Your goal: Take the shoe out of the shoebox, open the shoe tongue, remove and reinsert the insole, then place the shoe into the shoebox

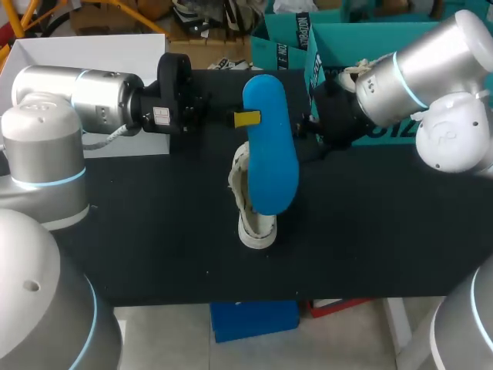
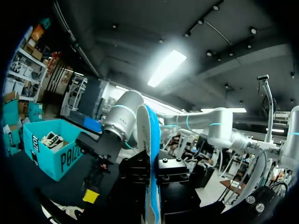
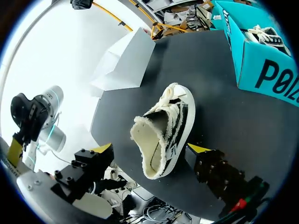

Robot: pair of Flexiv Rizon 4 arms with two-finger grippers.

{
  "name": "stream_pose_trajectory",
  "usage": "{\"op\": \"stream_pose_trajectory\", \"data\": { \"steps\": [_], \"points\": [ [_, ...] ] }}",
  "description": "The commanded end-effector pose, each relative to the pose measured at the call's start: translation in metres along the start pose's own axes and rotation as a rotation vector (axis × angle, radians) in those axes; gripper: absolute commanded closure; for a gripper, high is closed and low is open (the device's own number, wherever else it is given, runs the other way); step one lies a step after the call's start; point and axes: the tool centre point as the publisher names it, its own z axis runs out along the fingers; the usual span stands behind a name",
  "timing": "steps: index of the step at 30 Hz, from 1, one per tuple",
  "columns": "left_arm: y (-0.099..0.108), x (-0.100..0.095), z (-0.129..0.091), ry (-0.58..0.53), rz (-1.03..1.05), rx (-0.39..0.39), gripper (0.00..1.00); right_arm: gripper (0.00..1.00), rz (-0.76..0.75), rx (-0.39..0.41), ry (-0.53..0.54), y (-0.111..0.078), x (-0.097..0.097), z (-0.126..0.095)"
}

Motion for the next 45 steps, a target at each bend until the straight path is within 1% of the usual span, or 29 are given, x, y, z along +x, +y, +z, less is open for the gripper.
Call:
{"op": "stream_pose_trajectory", "data": {
  "steps": [1, 9, 10, 16, 18, 19, 25, 27, 29, 31, 36, 41, 43, 45],
  "points": [
    [0.001, 0.0, 0.001, -0.005, 0.002, 0.001, 1.0, 0.0, -0.001, -0.003, 0.004, -0.001, -0.001, 0.001],
    [0.001, 0.0, 0.001, -0.005, 0.002, 0.001, 1.0, 0.0, -0.001, -0.003, 0.004, -0.001, -0.001, 0.001],
    [0.001, 0.0, 0.001, -0.005, 0.002, 0.001, 1.0, 0.0, 0.001, -0.014, 0.023, -0.001, 0.0, 0.001],
    [0.001, 0.0, 0.001, -0.005, 0.002, 0.001, 1.0, 0.0, 0.03, -0.017, 0.096, 0.009, 0.001, -0.006],
    [0.001, 0.0, 0.001, -0.005, 0.002, 0.001, 1.0, 0.0, 0.033, -0.015, 0.101, 0.012, 0.002, -0.009],
    [0.001, 0.0, 0.001, -0.005, 0.002, 0.001, 1.0, 0.0, 0.037, -0.014, 0.096, 0.012, 0.002, -0.01],
    [0.001, 0.0, 0.001, -0.005, 0.002, 0.001, 1.0, 0.0, 0.105, -0.021, 0.165, 0.012, 0.001, -0.014],
    [0.001, 0.0, 0.001, -0.005, 0.002, 0.001, 1.0, 0.0, 0.125, -0.021, 0.194, 0.011, 0.001, -0.014],
    [0.001, 0.0, 0.001, -0.005, 0.002, 0.001, 1.0, 0.0, 0.158, -0.033, 0.247, 0.009, 0.0, -0.015],
    [0.001, 0.0, 0.001, -0.005, 0.002, 0.001, 1.0, 0.0, 0.173, -0.043, 0.264, 0.008, 0.0, -0.015],
    [0.001, 0.0, 0.001, -0.005, 0.002, 0.001, 1.0, 0.0, 0.23, -0.071, 0.361, 0.006, -0.002, -0.015],
    [0.001, 0.0, 0.001, -0.005, 0.002, 0.001, 1.0, 0.0, 0.28, -0.108, 0.462, 0.005, -0.005, -0.015],
    [0.001, 0.0, 0.001, -0.005, 0.002, 0.001, 1.0, 0.0, 0.285, -0.117, 0.476, 0.005, -0.005, -0.015],
    [0.001, 0.0, 0.001, -0.005, 0.002, 0.001, 1.0, 0.0, 0.296, -0.124, 0.515, 0.006, -0.006, -0.015]
  ]
}}
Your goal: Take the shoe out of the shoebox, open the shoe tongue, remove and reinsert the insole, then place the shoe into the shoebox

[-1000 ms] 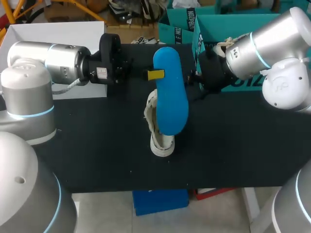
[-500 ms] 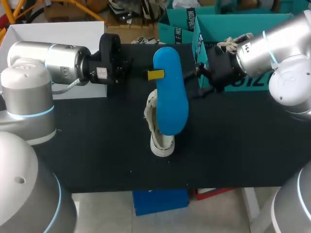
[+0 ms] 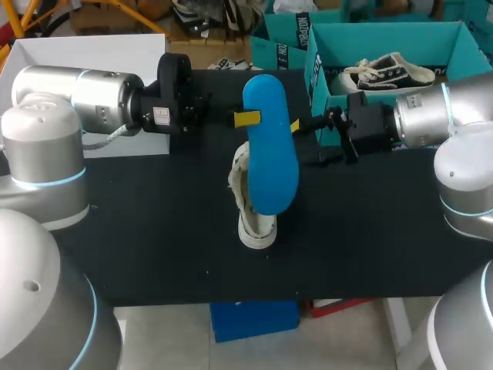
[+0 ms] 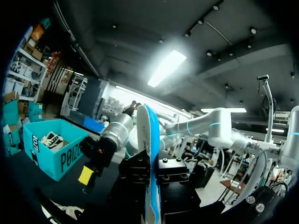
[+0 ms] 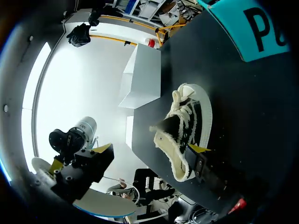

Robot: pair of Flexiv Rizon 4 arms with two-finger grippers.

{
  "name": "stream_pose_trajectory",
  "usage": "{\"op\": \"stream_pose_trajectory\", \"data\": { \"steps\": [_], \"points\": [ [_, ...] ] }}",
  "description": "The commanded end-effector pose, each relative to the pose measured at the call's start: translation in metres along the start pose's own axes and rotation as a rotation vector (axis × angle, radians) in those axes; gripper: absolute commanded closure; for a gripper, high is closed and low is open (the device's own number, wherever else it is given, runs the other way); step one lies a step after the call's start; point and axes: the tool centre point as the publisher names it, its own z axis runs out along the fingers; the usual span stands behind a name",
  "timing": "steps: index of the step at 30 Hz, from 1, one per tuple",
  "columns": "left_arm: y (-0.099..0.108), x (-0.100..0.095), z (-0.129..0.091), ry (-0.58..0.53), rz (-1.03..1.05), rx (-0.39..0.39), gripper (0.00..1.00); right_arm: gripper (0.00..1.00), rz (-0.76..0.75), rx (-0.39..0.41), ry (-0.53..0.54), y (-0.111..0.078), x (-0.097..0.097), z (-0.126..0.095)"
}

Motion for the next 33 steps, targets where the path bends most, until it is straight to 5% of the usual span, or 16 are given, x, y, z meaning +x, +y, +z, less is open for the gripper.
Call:
{"op": "stream_pose_trajectory", "data": {
  "steps": [1, 19, 33],
  "points": [
    [0.0011, 0.0003, 0.0014, -0.005, 0.002, 0.001, 1.0, 0.0, 0.009, -0.024, 0.122, -0.004, -0.0047, 0.0011],
    [0.0011, 0.0003, 0.0014, -0.005, 0.002, 0.001, 1.0, 0.0, 0.029, -0.06, 0.265, 0.0015, 0.0017, -0.0038],
    [0.0011, 0.0003, 0.0014, -0.005, 0.002, 0.001, 1.0, 0.0, 0.045, -0.08, 0.229, 0.0051, 0.0015, -0.0066]
  ]
}}
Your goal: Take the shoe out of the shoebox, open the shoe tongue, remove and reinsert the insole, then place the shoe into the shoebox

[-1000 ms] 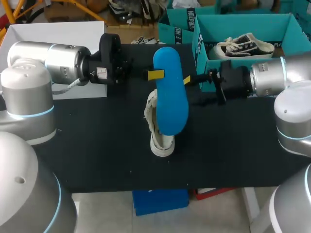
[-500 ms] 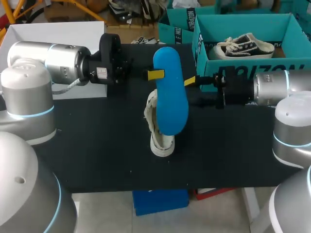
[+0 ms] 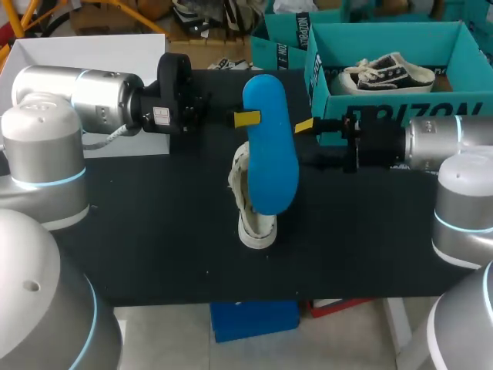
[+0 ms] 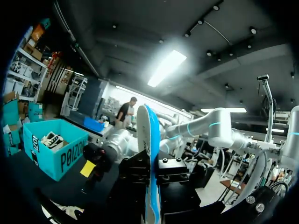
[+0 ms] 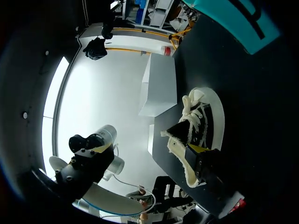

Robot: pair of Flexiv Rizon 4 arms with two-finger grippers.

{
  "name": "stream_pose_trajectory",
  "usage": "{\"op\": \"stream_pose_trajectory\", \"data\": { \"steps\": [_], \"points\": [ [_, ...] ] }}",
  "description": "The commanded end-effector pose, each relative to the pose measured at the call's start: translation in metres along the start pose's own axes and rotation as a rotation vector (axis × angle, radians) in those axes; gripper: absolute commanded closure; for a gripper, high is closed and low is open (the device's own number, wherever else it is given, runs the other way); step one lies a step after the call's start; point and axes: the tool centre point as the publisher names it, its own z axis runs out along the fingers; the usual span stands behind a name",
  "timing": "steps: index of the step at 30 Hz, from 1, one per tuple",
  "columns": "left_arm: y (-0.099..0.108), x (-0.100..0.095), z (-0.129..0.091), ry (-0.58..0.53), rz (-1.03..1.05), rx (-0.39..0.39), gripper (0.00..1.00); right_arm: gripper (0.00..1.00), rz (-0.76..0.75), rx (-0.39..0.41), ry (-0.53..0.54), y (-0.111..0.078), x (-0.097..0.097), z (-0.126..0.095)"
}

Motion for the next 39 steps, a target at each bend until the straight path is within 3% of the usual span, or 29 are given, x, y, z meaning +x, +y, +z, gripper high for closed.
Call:
{"op": "stream_pose_trajectory", "data": {
  "steps": [1, 12, 23, 30, 35, 39],
  "points": [
    [0.001, 0.0, 0.001, -0.005, 0.002, 0.001, 1.0, 0.0, 0.0, -0.003, 0.0, 0.0, -0.001, 0.002],
    [-0.006, 0.003, 0.009, 0.009, 0.162, -0.066, 1.0, 0.0, 0.0, -0.003, 0.0, 0.0, -0.001, 0.002],
    [0.003, 0.016, 0.016, -0.037, 0.6, -0.282, 1.0, 0.0, 0.0, -0.003, 0.0, 0.0, -0.001, 0.002],
    [0.018, 0.026, 0.022, -0.089, 0.962, -0.407, 1.0, 0.0, 0.0, -0.003, 0.0, 0.0, -0.001, 0.002],
    [0.039, 0.021, 0.022, -0.086, 1.145, -0.502, 1.0, 0.0, 0.0, -0.003, 0.0, 0.0, -0.001, 0.002],
    [0.053, 0.011, 0.014, -0.084, 1.213, -0.527, 1.0, 0.0, 0.0, -0.003, 0.0, 0.0, -0.001, 0.002]
  ]
}}
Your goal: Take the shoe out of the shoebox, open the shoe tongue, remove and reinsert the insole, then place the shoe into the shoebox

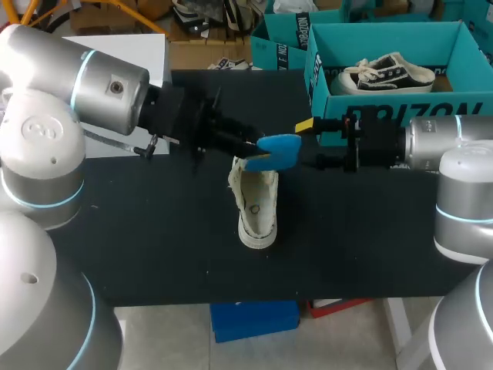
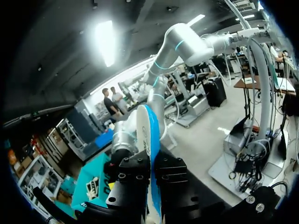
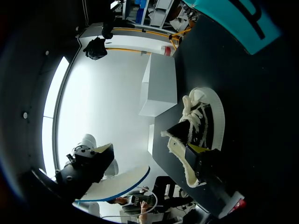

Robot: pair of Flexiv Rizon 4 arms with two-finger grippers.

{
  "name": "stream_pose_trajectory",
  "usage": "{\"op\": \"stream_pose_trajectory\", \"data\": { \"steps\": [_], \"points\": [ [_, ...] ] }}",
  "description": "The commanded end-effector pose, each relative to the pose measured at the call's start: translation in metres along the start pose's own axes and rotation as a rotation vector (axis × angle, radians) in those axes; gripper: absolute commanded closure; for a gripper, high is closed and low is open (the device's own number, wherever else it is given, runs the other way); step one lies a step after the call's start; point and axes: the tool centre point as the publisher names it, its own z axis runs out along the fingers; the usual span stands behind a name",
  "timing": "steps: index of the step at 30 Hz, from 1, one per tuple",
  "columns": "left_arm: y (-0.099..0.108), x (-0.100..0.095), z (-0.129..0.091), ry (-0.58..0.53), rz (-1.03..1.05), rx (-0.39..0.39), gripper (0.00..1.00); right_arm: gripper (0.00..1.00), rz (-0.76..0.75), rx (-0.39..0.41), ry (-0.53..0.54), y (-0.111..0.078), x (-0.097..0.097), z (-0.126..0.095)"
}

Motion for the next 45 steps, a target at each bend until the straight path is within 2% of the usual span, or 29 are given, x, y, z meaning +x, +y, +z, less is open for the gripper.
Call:
{"op": "stream_pose_trajectory", "data": {
  "steps": [1, 2, 20, 22, 25, 26, 28, 29, 33, 34, 38, 40, 45],
  "points": [
    [0.014, 0.01, 0.0, -0.06, 0.295, -0.106, 1.0, 0.0, 0.0, -0.004, -0.001, -0.001, -0.001, 0.002],
    [0.018, 0.009, -0.001, -0.067, 0.253, -0.074, 1.0, 0.0, 0.0, -0.004, -0.001, -0.001, -0.001, 0.002],
    [0.018, 0.009, -0.001, -0.067, 0.253, -0.074, 1.0, 0.0, 0.0, -0.004, -0.001, -0.001, -0.001, 0.002],
    [0.003, 0.019, 0.006, -0.102, 0.349, -0.108, 1.0, 0.0, 0.0, -0.004, -0.001, -0.001, -0.001, 0.002],
    [-0.003, 0.037, 0.012, -0.142, 0.423, -0.149, 1.0, 0.0, 0.0, -0.004, -0.001, -0.001, -0.001, 0.002],
    [-0.001, 0.043, 0.014, -0.135, 0.433, -0.141, 1.0, 0.0, 0.0, -0.004, -0.001, -0.001, -0.001, 0.002],
    [0.006, 0.055, 0.017, -0.159, 0.461, -0.174, 1.0, 0.0, 0.0, -0.004, -0.001, -0.001, -0.001, 0.002],
    [0.009, 0.06, 0.019, -0.162, 0.46, -0.156, 1.0, 0.0, 0.0, -0.004, -0.001, -0.001, -0.001, 0.002],
    [0.021, 0.074, 0.019, -0.206, 0.552, -0.21, 1.0, 0.0, 0.0, -0.004, -0.001, -0.001, -0.001, 0.002],
    [0.023, 0.076, 0.018, -0.237, 0.58, -0.187, 1.0, 0.0, 0.0, -0.004, -0.001, -0.001, -0.001, 0.002],
    [0.031, 0.08, 0.015, -0.261, 0.671, -0.192, 1.0, 0.0, 0.0, -0.004, -0.001, -0.001, -0.001, 0.002],
    [0.037, 0.082, 0.014, -0.28, 0.707, -0.165, 1.0, 0.0, 0.0, -0.004, -0.001, -0.001, -0.001, 0.002],
    [0.052, 0.084, 0.009, -0.321, 0.782, -0.171, 1.0, 0.0, 0.0, -0.004, -0.001, -0.001, -0.001, 0.002]
  ]
}}
